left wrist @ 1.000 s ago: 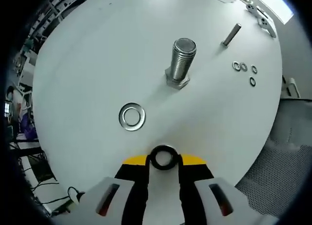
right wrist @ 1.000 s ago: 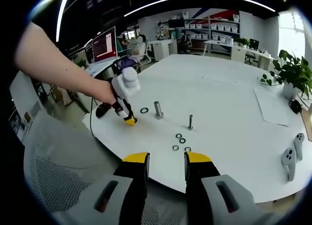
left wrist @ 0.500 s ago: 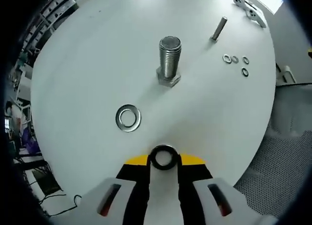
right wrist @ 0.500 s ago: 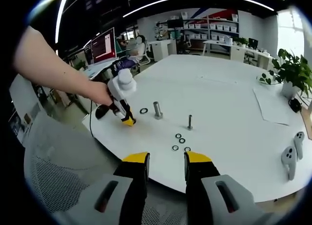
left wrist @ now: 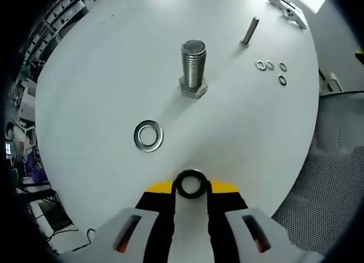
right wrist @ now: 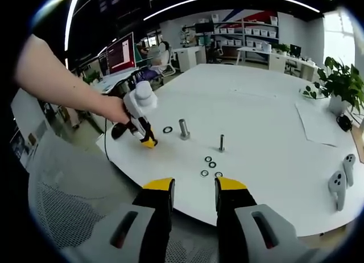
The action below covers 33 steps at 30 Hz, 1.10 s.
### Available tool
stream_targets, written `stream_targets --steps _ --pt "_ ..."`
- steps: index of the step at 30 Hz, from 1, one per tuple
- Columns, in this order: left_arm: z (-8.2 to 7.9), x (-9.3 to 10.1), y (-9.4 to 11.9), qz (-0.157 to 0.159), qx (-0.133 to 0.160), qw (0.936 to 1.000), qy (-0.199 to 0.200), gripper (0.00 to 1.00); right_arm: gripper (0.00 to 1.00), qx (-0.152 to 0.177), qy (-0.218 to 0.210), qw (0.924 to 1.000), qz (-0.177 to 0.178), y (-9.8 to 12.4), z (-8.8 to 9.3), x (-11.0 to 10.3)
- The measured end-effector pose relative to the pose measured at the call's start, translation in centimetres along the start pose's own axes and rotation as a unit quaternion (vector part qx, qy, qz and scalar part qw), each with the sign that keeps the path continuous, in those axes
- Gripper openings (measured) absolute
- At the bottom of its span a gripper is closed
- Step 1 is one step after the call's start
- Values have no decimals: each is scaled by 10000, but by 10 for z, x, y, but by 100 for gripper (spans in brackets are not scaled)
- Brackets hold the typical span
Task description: Place the washer onto the threaded stud by aligning its center hole with the stud, sliding it down to the base, and recovering from edge contact or off-axis alignment until the washer reaches the visible bottom stop.
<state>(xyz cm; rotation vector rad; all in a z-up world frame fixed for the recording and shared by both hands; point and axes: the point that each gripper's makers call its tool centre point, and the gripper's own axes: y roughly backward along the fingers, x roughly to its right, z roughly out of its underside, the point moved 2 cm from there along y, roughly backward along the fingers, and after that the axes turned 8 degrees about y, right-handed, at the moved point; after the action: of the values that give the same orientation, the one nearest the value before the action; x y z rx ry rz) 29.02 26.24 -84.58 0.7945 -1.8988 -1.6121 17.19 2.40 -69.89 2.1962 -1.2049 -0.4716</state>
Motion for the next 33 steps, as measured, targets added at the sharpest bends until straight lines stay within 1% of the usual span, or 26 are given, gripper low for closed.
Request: stream_targets --steps 2,4,6,11,14,15,17,19,27,31,33 --pt "1 0 0 7 -4 10000 -49 19 31 3 -10 10000 14 0 0 1" --pt "0 0 1 43 10 10000 6 19 31 -3 -12 10000 8 0 1 0" --pt "-3 -1 5 69 66 9999 44 19 31 -8 -3 10000 6 0 1 0" --pt "-12 0 13 101 177 9997 -97 19 31 -14 -4 10000 5 0 1 0" --pt "-23 -1 18 183 345 9992 12 19 31 -1 -15 10000 13 0 0 1" --pt "-24 -1 19 186 351 9992 -1 19 31 -3 -13 10000 14 0 0 1" --pt "-29 1 25 179 381 9990 -168 19 31 -2 -2 10000 5 0 0 0" --pt "-34 3 29 249 368 9989 -178 19 31 2 6 10000 0 0 0 0" --pt "-62 1 48 262 590 9970 -417 19 31 21 -1 10000 16 0 -1 1" --pt "-80 3 57 236 714 9954 -594 19 31 53 -35 10000 13 1 -1 1" --pt "-85 4 60 236 749 9949 -636 19 31 53 -34 10000 19 0 -2 1"
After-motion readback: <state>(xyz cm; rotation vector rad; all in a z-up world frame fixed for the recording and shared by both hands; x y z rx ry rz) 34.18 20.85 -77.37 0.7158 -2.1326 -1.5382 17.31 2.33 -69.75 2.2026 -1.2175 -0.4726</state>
